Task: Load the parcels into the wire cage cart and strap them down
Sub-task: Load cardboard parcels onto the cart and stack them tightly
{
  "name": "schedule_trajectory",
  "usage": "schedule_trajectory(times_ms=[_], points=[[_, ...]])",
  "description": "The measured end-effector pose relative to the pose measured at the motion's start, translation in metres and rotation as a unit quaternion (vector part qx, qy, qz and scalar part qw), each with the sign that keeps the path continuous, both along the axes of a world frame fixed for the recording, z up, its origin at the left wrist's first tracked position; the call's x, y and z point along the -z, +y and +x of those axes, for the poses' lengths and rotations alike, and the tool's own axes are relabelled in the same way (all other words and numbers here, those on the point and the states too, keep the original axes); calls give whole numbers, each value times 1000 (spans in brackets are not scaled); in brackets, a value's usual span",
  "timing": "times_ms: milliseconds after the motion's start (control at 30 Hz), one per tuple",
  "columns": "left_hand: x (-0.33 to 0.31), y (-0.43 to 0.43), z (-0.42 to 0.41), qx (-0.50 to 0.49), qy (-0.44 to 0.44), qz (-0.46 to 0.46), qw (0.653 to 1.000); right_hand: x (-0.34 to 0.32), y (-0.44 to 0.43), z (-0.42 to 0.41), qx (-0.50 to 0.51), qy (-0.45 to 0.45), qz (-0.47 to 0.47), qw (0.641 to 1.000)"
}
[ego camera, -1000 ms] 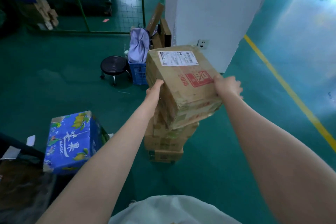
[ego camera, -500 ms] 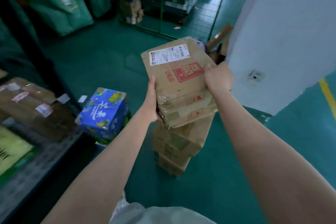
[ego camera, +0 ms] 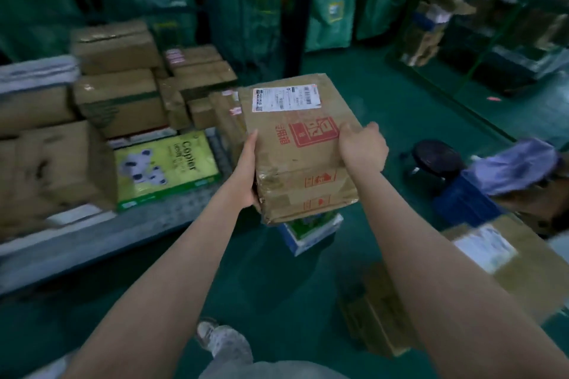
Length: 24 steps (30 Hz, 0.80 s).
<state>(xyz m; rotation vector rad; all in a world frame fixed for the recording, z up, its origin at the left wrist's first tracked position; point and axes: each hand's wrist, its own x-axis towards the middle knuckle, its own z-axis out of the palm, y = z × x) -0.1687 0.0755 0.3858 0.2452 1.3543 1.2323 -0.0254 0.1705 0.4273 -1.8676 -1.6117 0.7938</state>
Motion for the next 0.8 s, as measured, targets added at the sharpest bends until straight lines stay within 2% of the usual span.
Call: schedule_trajectory(times_ms=[267, 400, 467, 800], points=[[26, -46, -150, -103, 1, -61, 993, 64, -19, -165, -127, -7, -94, 987], [39, -48, -224, -139, 1, -103, 985, 82, -14, -247, -135, -10, -135, 982], [41, -48, -251, -142, 0, -95, 985, 92, -14, -275, -148, -12, -147, 978], [62, -45, -350, -159, -3, -123, 980, 122, -2, -384, -160, -37, -184, 969]])
